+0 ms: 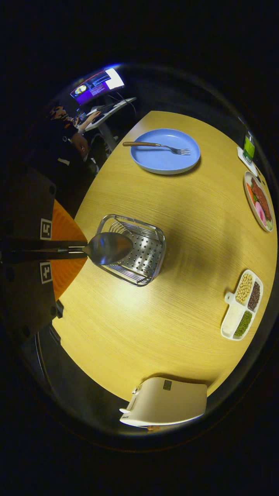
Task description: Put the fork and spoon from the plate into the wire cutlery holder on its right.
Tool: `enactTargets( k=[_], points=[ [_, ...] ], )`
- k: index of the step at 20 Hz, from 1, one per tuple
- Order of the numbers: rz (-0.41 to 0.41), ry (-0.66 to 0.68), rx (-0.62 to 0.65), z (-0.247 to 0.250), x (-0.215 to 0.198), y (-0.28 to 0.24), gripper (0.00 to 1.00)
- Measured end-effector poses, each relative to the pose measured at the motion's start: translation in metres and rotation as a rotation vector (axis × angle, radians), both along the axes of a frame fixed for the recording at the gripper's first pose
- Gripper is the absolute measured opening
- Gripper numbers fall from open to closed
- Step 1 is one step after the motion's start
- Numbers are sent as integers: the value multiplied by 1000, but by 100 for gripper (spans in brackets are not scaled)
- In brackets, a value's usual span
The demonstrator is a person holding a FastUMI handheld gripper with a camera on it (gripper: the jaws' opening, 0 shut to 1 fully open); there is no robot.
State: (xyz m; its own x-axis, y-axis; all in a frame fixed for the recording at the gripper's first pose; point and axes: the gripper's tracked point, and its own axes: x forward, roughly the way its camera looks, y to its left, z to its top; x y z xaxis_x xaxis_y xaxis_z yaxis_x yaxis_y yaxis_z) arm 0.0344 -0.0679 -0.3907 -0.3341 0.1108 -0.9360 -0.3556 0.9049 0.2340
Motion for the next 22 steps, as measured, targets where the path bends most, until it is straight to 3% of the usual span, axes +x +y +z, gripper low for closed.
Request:
enactTargets(
  k=[5,11,19,22],
  points=[
    [28,52,-55,-14,11,4,6],
    [0,79,-60,-26,15,9,8],
    [-23,19,-20,-27,25,17,10],
    [-69,-57,30,-20,37,24,16]
  ],
)
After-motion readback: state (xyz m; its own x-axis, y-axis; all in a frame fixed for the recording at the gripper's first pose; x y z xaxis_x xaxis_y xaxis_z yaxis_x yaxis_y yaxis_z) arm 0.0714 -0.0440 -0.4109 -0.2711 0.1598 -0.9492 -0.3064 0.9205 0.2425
